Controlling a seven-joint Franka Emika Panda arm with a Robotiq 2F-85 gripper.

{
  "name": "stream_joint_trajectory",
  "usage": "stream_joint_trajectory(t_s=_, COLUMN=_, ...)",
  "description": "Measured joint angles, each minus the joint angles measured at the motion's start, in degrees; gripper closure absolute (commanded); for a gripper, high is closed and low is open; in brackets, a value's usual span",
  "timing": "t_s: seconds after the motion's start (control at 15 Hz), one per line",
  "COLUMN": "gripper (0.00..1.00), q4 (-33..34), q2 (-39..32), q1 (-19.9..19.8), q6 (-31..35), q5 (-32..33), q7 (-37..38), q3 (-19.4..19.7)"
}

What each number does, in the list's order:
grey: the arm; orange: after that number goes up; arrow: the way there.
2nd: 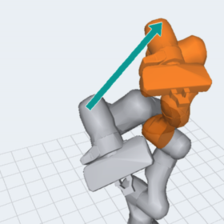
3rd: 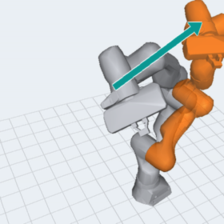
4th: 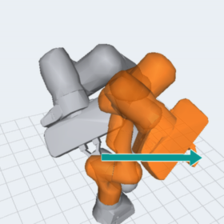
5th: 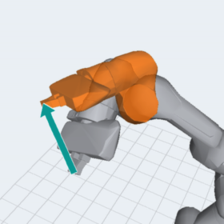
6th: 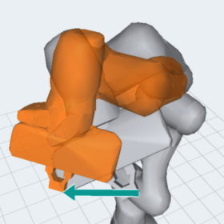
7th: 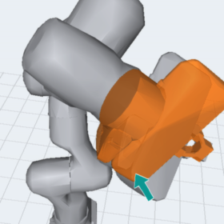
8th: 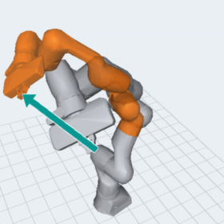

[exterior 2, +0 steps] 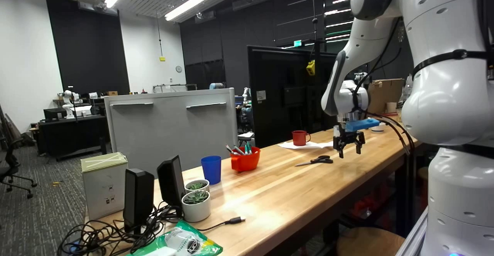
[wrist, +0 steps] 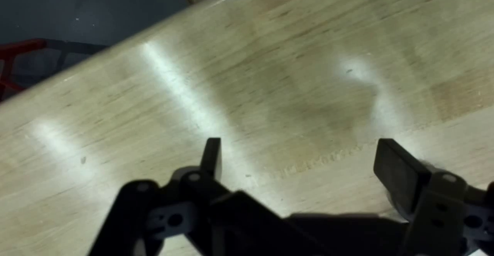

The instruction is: Move the black pair of scissors to the right and turn it in the opposite direction

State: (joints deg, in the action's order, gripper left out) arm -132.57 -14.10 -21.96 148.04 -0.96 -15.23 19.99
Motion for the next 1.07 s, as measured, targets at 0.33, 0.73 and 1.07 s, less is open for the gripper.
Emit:
stream_joint_trajectory(t_s=0.33, gripper=0.0, q4=0.0, q2=-0.76, q1=0.0, q6=0.27, q5=-0.14, q7=0.02, q3=-0.32)
stream_joint_trajectory(t_s=0.73, gripper=0.0, q4=0.03, q2=-1.95, q1=0.0, q6=0.31, q5=-0.32, q7=0.1, q3=-1.1)
stream_joint_trajectory(t_s=1.07, gripper=0.0, q4=0.03, q2=-2.89, q1=0.0, q6=0.31, q5=-0.34, q7=0.2, q3=-1.53)
